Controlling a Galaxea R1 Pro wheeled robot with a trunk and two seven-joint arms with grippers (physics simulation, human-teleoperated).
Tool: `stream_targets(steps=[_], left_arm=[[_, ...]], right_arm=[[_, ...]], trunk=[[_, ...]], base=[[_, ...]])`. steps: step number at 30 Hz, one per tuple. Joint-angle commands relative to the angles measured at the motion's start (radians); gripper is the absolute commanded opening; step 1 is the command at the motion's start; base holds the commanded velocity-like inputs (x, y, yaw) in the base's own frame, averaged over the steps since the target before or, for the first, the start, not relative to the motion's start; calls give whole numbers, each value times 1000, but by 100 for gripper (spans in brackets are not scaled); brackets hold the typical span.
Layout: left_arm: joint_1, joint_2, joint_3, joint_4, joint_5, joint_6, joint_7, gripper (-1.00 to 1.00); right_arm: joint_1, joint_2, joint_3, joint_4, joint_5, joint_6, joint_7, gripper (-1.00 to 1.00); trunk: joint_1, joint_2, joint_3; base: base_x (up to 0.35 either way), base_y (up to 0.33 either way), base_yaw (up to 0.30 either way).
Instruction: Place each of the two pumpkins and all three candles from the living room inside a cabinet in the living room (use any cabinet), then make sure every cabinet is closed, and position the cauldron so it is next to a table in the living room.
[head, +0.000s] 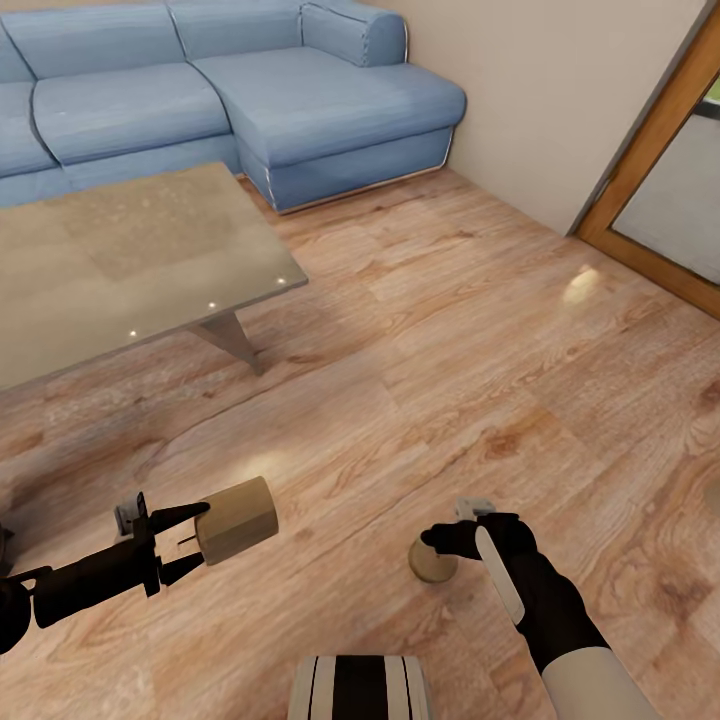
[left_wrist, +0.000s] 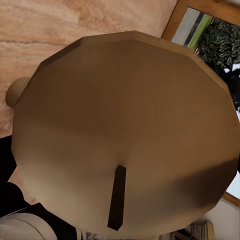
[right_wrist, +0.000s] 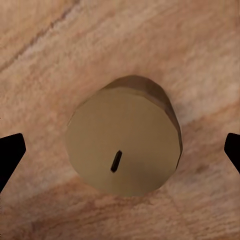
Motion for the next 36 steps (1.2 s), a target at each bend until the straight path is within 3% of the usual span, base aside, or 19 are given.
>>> stream_targets(steps=[1,15,22,27,36], left_arm=[[0,0,1,0,6,3,4,-100],[0,0,0,0,6,3,4,-100],[0,0,0,-3,6,3,4,-100],[0,0,0,-3,0,3,4,-100],[0,0,0,-5,-2,3,4,-100]], right_arm=[[0,0,0,-1,-6,4,-5,100],[0,-1,0,1,-6,4,-5,100],[0,-1,0,0,-6,4,-5,100],[0,0,0,-1,-6,4,-5,100],[0,0,0,-1,-6,4,-5,100]], trunk=[[0,0,-1],[0,0,-1],[3,-2,-28],[3,-2,-28],[7,-4,-62]], base=[[20,3,0],[17,1,0],[0,0,0],[0,0,0],[0,0,0]])
